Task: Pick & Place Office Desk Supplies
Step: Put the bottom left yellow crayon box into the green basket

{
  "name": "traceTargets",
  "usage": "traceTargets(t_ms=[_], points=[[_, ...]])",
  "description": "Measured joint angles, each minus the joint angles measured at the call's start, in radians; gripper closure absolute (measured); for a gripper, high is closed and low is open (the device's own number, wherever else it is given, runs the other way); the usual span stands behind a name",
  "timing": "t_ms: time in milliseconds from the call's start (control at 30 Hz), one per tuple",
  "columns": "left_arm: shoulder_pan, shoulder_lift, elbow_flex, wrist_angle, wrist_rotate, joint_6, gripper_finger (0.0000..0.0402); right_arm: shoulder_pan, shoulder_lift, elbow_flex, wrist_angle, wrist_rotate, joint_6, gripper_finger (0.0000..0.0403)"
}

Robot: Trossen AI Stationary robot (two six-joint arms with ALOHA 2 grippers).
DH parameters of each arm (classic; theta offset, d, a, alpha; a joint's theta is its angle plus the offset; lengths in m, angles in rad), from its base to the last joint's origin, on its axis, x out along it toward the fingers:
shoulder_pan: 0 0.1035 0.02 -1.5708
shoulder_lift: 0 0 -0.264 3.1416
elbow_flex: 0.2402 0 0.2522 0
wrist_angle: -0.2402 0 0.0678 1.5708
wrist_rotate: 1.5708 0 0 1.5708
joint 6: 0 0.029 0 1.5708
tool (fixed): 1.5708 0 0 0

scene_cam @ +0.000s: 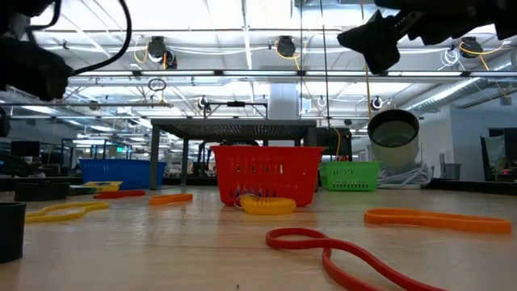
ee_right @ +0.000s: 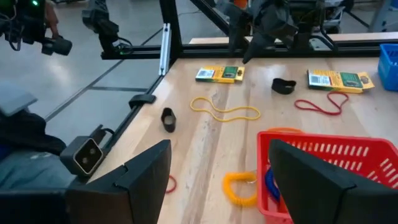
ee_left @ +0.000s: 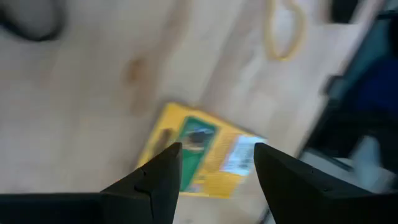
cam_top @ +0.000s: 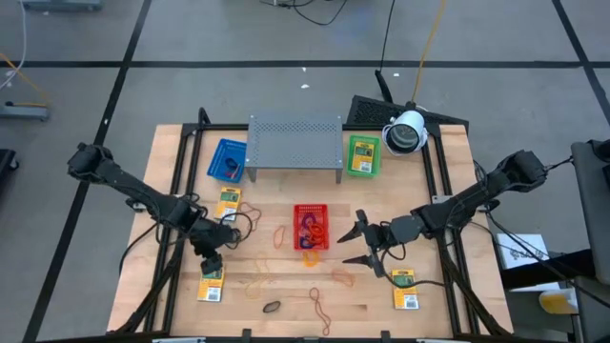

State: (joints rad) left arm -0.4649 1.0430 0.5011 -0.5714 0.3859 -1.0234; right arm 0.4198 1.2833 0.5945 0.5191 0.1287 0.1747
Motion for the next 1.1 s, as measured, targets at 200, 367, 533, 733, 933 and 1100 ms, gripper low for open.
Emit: traceTargets(t_ms=[200,367,533,733,933,1100], points=[[-0.037,0.000,0.000,-0.054,-0.100,0.005,0.0192,-0.004,0.012,0.000,0.023,0.000,-0.001,0.0144],[-0.049,0.000,0.000,-0.063,-0.135,0.004,0.0193,-0.004,0.012,0.000,0.039,0.000,-0.003,0.0144],[-0.054,0.000,0.000,-0.066,-0.172,-0.005,0.0193,-0.004,0.012,0.000,0.038,0.000,0.000,0.0144],[-0.054,0.010,0.000,-0.066,-0.176,-0.017,0.0193,-0.004,0.012,0.000,0.037,0.000,0.007,0.0144],[-0.055,0.035,0.000,-0.066,-0.151,-0.019,0.0193,-0.004,0.012,0.000,0.035,0.000,0.008,0.0144],[-0.054,0.055,0.000,-0.063,-0.128,-0.026,0.0193,-0.004,0.012,0.000,0.033,0.000,0.021,0.0144]])
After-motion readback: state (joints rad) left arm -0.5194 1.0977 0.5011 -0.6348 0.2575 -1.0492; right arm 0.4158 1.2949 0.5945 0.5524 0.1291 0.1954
